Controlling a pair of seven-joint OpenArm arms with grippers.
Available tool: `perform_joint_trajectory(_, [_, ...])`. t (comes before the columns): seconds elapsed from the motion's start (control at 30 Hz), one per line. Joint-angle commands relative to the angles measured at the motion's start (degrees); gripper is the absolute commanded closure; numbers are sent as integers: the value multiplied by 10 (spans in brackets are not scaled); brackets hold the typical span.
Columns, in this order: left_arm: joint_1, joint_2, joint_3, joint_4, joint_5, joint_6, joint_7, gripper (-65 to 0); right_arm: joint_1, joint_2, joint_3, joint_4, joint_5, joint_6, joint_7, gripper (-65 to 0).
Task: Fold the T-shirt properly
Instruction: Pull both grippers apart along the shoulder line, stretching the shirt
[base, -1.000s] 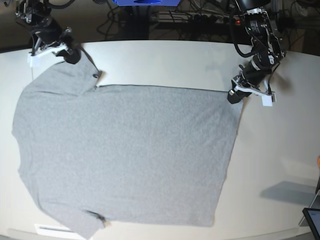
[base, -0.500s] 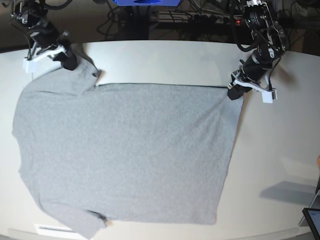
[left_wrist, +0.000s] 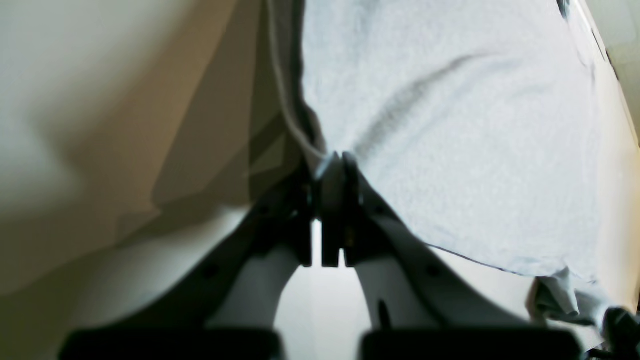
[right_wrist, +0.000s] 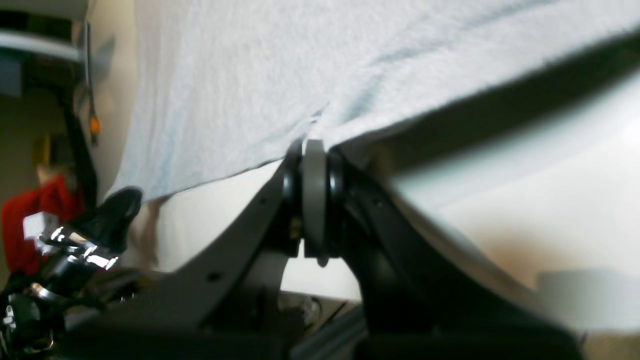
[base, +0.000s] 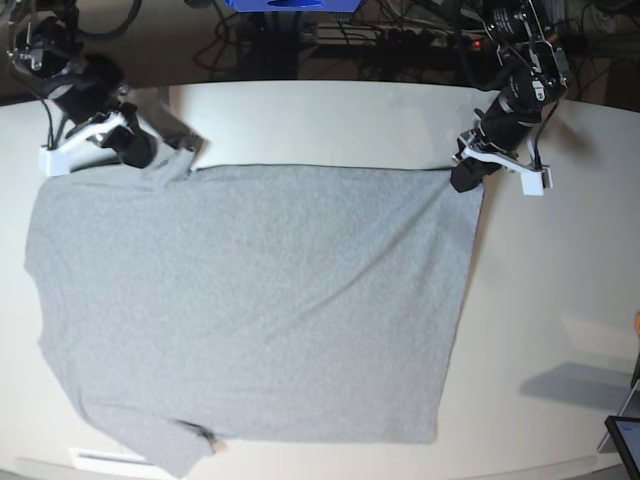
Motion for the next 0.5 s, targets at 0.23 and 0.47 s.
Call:
perform_joint_trajectory(0.23, [-8,-13,-5,11,-95,46,-13,0,40,9,4,11,12,6,-7,-3])
perform_joint_trajectory(0.47, [-33,-14,-5,9,-101,77,-13,0,106,5,55,11,12,6,-88,-3])
